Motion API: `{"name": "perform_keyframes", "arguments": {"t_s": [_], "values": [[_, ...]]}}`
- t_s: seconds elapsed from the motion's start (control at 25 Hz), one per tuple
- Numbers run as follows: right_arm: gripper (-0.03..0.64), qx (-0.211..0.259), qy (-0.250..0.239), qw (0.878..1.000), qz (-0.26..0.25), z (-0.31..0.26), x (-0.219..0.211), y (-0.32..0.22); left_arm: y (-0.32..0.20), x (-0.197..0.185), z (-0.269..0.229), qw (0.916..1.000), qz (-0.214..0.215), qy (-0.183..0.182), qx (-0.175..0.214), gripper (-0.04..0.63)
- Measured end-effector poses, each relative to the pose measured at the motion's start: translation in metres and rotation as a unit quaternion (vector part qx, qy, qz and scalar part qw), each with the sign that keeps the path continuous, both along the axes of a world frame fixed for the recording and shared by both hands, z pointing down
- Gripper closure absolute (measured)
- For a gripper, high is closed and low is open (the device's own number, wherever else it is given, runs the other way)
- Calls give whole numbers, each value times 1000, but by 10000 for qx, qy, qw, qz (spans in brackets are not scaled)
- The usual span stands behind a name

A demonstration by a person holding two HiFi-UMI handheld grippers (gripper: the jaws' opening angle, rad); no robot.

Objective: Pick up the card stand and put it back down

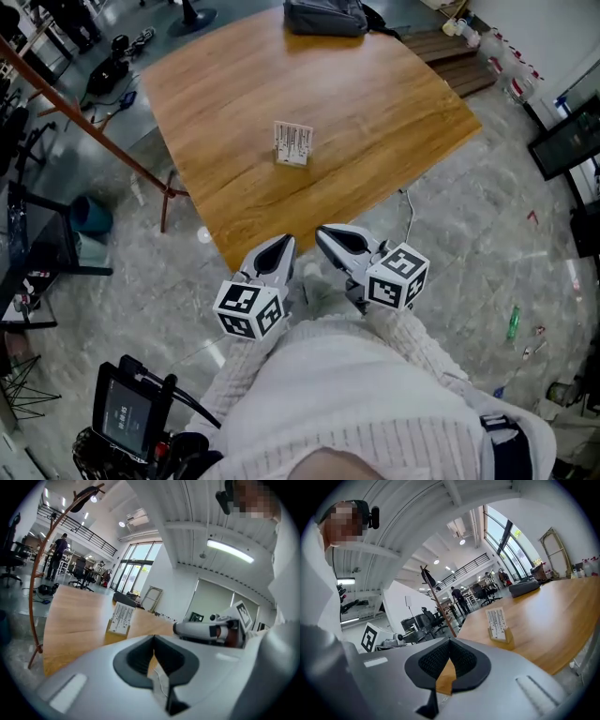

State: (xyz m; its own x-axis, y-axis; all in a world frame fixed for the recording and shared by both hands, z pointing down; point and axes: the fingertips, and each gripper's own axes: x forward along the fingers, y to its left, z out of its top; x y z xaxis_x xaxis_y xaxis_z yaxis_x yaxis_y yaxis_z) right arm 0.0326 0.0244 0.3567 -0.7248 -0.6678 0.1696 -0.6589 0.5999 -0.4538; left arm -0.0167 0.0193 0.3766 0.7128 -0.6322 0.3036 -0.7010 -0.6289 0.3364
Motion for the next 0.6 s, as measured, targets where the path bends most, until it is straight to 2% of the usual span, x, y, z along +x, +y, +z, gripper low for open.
{"name": "perform_keyframes", "arguments": {"t_s": [0.16,0.28,0.6], "values": [[617,72,35,9997,-224,-5,12,-52,-50,16,-2,9999,-147,40,10,588],[617,43,65,9995,-301,-2,18,-80,-72,25,6,9997,-201,85,-131,588],[617,-272,202,9992,-212,22,22,-107,-95,31,19,9993,-150,107,-337,588]]}}
